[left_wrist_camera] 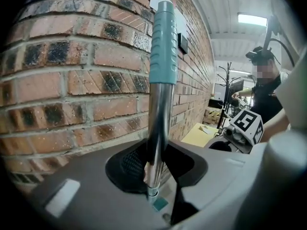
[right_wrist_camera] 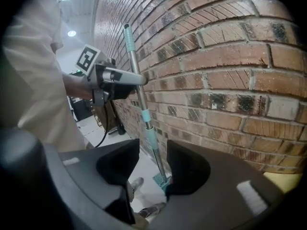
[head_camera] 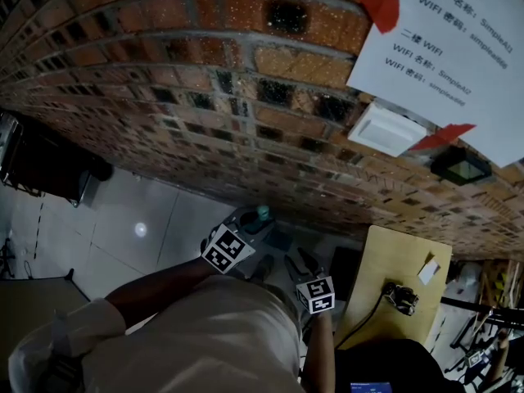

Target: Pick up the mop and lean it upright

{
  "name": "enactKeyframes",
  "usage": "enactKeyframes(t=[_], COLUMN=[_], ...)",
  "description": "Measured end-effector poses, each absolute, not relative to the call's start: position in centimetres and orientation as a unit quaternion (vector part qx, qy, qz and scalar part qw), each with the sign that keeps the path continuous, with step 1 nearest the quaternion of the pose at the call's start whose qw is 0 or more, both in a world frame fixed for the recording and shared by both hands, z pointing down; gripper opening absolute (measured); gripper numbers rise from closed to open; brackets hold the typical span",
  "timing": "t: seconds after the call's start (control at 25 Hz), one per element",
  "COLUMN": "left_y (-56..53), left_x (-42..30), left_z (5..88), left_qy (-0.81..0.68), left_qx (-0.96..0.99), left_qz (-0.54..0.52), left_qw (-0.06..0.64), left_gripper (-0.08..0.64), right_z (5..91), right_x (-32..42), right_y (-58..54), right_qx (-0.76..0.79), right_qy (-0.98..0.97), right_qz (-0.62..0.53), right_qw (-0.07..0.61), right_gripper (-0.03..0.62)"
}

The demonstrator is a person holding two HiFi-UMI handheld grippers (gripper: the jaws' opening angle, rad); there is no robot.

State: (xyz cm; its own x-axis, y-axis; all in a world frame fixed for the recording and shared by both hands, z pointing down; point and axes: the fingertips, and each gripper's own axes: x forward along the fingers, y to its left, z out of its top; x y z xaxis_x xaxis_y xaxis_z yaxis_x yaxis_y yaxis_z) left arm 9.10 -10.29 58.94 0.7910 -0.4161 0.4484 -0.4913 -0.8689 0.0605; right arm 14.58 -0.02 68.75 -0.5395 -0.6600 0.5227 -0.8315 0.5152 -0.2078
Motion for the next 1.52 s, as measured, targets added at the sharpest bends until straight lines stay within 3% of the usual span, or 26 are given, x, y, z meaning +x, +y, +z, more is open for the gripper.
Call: enactKeyframes(t=[1.52], left_y=[-12.7], left_x=[7.4], left_z=[74.3], left_qy=[-0.249], left_qx=[0.902], left_qz=[0.324], left_qw=[0.139], left_gripper=[0.118], right_z=[68.7], right_x=[16.5], right_y=[-0.1], right_qx=[0.462], right_qy=[-0.824], right_qz=[0.254], right_qw=[0.209], right_gripper=[0.158])
